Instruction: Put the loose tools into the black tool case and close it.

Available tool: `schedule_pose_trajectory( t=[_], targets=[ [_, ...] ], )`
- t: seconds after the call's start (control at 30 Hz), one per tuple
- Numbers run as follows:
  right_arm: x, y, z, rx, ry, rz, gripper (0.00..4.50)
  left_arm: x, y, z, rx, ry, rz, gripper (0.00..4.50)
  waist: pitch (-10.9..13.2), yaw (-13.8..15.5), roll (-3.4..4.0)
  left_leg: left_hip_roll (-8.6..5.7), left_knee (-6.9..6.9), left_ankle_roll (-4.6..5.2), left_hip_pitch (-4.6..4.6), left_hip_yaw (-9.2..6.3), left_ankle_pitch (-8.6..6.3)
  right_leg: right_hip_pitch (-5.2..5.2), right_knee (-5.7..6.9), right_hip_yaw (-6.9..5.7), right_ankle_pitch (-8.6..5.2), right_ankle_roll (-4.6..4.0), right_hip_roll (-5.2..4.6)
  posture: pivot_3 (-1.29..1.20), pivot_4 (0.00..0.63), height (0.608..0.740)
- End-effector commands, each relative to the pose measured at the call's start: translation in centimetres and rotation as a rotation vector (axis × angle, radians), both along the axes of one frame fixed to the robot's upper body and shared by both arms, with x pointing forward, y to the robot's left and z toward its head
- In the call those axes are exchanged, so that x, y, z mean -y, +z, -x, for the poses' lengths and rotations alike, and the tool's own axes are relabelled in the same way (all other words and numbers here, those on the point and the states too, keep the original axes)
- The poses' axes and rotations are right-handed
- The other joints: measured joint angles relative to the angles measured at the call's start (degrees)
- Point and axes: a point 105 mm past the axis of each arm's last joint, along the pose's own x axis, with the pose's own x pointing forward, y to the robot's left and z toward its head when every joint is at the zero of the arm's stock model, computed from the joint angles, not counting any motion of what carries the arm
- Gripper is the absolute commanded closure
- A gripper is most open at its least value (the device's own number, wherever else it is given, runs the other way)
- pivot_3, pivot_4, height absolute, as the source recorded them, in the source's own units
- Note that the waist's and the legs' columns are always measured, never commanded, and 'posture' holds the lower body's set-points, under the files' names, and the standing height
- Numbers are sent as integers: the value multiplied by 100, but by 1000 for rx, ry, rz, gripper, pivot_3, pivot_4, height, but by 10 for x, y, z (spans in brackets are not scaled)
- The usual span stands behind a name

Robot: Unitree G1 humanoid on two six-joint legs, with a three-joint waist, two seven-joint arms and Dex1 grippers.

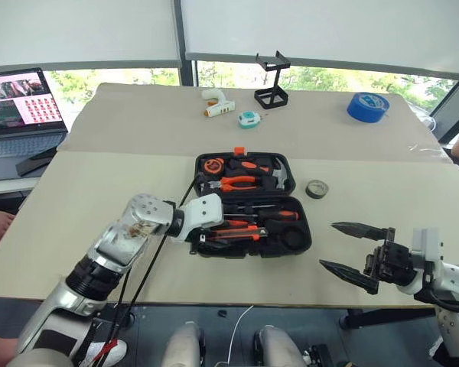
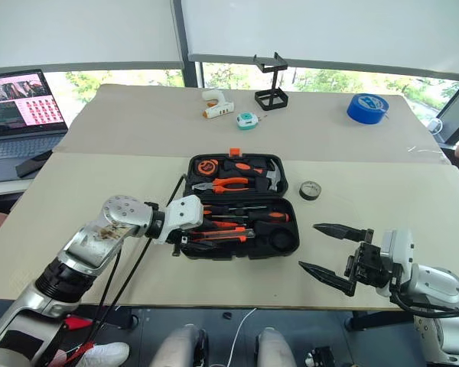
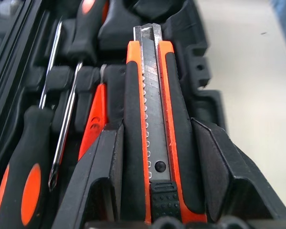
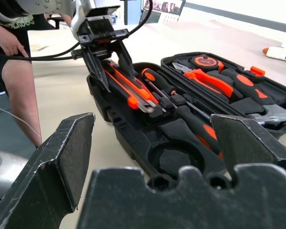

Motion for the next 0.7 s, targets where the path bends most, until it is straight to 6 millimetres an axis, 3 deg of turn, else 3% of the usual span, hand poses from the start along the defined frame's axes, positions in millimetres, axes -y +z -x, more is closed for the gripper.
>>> schedule_pose_trajectory(
  t=[0.03,0.57,0.63,0.7],
  targets=[
    [0,10,3,37,-8,-7,0,9,7,1,27,-33,3,2807,0,-9,0,0,0,0,0,0,0,0,0,0,0,0,0,0,150,740],
    [-4,2,3,22,-21,-25,0,15,-3,8,-59,-44,4,2807,0,-3,0,0,1,0,1,-10,0,1,1,0,0,0,1,0,150,740],
    [-5,1,3,20,-23,-28,0,16,-2,7,-79,-20,22,1805,0,0,0,0,2,0,1,-10,0,2,0,0,0,0,0,0,150,740],
    [-6,0,2,19,-22,-31,0,18,0,6,-45,-38,32,1174,-1,1,1,0,3,0,1,-10,0,3,1,0,0,0,-1,0,150,740]
  ],
)
